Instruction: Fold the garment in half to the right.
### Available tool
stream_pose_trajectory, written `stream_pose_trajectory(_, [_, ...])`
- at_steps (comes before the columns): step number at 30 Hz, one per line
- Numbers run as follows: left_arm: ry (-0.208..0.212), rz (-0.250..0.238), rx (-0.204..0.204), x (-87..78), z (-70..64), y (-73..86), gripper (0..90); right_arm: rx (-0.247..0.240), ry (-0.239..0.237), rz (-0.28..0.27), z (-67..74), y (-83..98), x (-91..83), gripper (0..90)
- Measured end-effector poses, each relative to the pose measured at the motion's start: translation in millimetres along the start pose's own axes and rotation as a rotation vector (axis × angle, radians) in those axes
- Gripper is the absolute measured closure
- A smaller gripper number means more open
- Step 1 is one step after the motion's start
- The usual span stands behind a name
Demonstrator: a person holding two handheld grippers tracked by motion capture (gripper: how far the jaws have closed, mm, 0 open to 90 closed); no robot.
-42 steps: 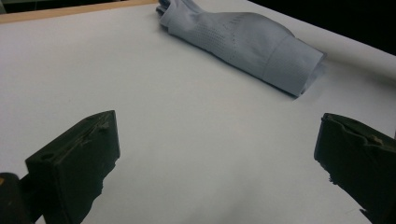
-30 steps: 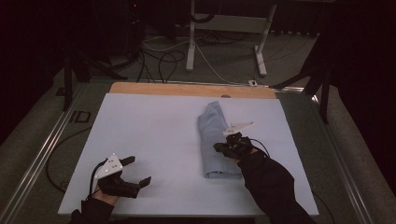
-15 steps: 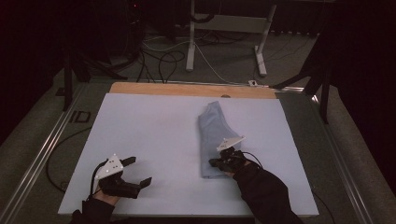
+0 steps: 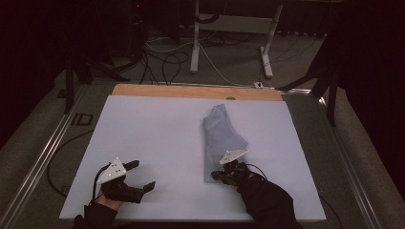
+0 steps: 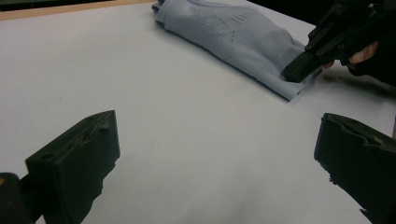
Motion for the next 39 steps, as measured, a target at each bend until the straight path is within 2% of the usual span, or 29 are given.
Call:
stream_pose_trajectory(11, [0.001, -0.003, -0.005, -0.6, 0.3, 0.2, 1.0, -0.037, -0.01, -0.006, 6.5, 2.4, -0.7, 90.0])
stream_pose_trajectory(16, [0.002, -0.004, -0.003, -1.1, -0.6, -0.3, 1.0, -0.038, 0.01, -0.009, 7.2, 2.6, -0.5, 90.0])
stream_pose_trajectory(20, [0.001, -0.007, 0.001, -3.2, -0.4, -1.4, 1.0, -0.031, 0.007, -0.005, 5.4, 1.1, -2.8, 90.0])
stream_pose_trajectory(21, [-0.001, -0.01, -0.001, -4.0, 0.2, -1.9, 0.9, -0.016, -0.008, -0.037, 4.1, -3.7, -6.1, 90.0])
stream_pose_trajectory(25, [-0.002, -0.011, 0.0, -8.3, 1.8, -2.4, 1.0, -0.016, -0.026, -0.089, 5.9, -13.9, -16.6, 89.2])
stream_pose_trajectory(27, [-0.004, -0.008, -0.003, -9.7, 2.9, -1.9, 0.9, -0.021, -0.012, -0.109, 4.4, -18.3, -21.3, 81.6])
stream_pose_trajectory(33, [-0.001, -0.007, -0.005, -13.2, 3.8, 0.0, 1.0, -0.023, -0.044, -0.16, 6.2, -28.0, -31.3, 51.1])
stream_pose_trajectory(39, [0.006, -0.013, -0.001, -16.3, 4.5, 0.1, 0.9, -0.024, -0.034, -0.209, 2.9, -39.8, -39.4, 25.5])
Point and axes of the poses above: each handheld gripper's, and its own axes: x roughly forward along the jaws, y roughly out of its underside, z roughly to its left, the point moved 10 cm from there along x, roughly forward along the jaws, and after that the axes turned 2 degrees about y, right-handed, at the moved point
